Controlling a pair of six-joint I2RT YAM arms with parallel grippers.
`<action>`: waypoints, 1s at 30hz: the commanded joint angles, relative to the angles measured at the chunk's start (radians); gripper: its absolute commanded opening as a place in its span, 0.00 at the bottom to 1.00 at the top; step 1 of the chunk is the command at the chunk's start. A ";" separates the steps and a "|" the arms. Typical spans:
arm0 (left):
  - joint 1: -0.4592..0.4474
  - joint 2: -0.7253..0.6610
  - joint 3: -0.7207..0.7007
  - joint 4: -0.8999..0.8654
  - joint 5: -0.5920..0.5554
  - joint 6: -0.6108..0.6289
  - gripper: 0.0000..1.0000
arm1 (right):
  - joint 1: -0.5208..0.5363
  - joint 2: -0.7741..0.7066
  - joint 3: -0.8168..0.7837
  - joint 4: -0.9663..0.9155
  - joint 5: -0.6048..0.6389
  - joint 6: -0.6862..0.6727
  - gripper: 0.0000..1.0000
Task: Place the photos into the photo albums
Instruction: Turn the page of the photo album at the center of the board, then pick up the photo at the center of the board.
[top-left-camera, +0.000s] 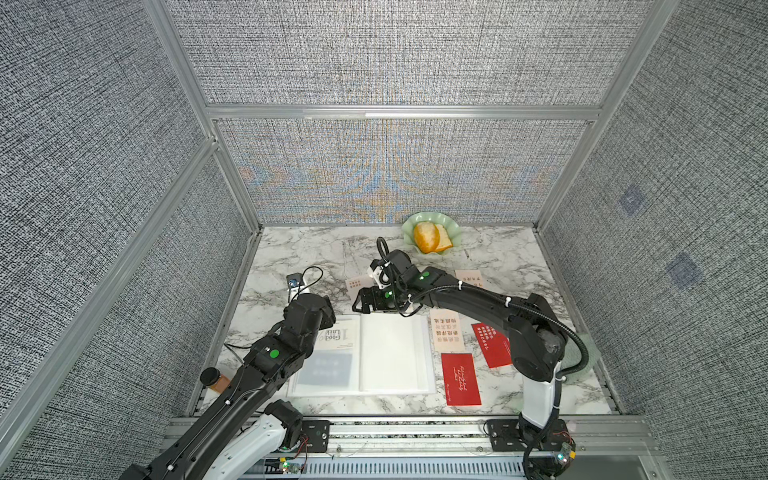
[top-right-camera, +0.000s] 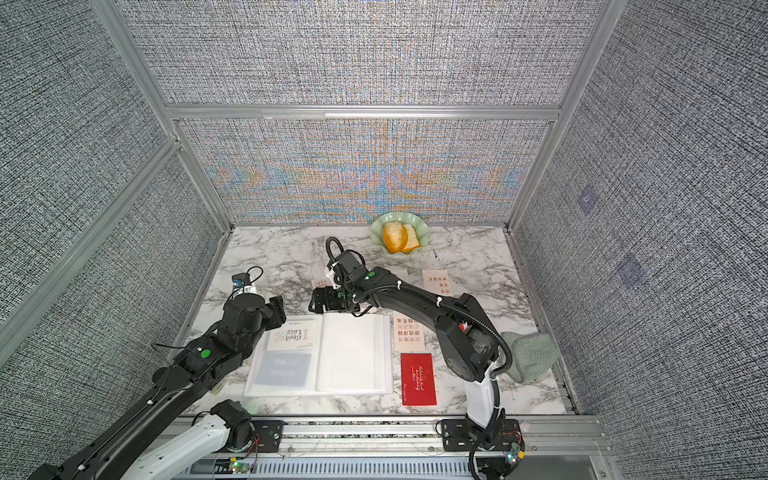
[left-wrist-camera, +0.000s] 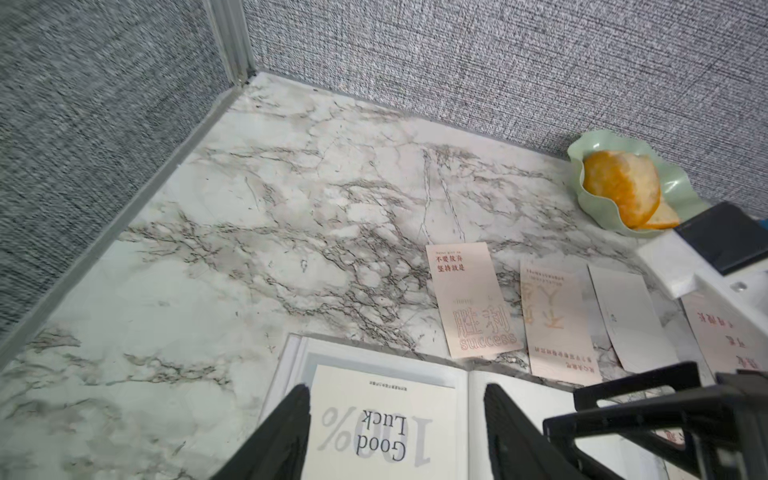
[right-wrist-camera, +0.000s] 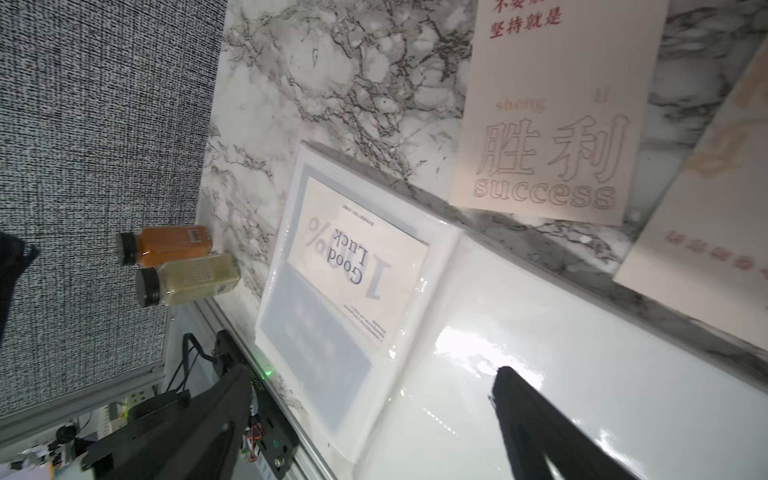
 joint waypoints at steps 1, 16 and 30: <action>0.004 0.053 -0.022 0.104 0.115 -0.019 0.67 | -0.022 -0.021 -0.035 -0.052 0.069 -0.029 0.93; 0.128 0.391 -0.001 0.369 0.309 -0.090 0.43 | -0.102 0.118 0.211 -0.220 0.174 -0.200 0.67; 0.224 0.740 0.142 0.481 0.481 -0.128 0.30 | -0.129 0.445 0.644 -0.396 0.172 -0.280 0.67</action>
